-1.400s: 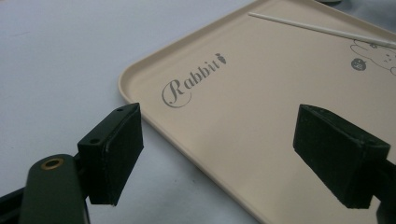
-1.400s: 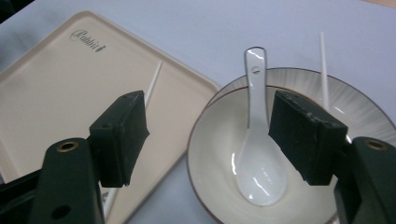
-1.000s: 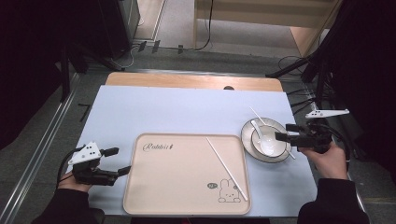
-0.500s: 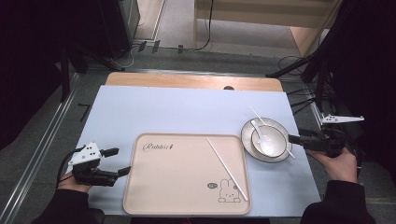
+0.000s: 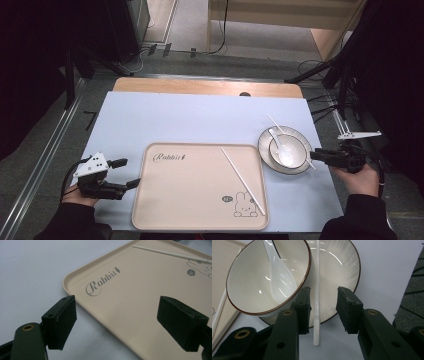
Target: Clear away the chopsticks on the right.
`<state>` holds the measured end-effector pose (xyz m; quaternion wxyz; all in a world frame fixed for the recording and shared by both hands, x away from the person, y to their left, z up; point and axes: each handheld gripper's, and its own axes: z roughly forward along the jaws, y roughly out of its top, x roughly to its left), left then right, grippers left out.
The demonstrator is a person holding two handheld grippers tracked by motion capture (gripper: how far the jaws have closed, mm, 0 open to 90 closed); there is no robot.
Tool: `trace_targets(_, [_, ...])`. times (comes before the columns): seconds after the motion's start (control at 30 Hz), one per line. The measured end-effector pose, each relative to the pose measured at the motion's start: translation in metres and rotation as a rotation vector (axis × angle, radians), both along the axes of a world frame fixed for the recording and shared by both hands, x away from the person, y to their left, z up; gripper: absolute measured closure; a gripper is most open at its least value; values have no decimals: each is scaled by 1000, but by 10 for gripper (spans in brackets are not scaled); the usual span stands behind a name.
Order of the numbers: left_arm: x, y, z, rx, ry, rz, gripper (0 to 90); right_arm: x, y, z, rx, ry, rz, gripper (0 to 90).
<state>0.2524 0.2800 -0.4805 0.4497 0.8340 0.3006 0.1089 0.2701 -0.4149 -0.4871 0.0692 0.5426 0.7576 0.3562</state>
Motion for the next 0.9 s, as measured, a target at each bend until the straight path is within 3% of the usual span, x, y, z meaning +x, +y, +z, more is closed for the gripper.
trace_targets(0.3, [0, 0, 0, -1, 0, -1, 164, 10, 13, -15, -47, 94, 45, 781])
trace_targets(0.53, [0, 0, 0, 1, -1, 0, 164, 21, 18, -25, -37, 143, 56, 829])
trace_targets(0.73, [0, 0, 0, 0, -2, -1, 164, 23, 16, -26, -18, 155, 43, 839])
trace_targets(0.9, [0, 0, 0, -1, -3, -1, 164, 21, 13, -20, -16, 152, -3, 843])
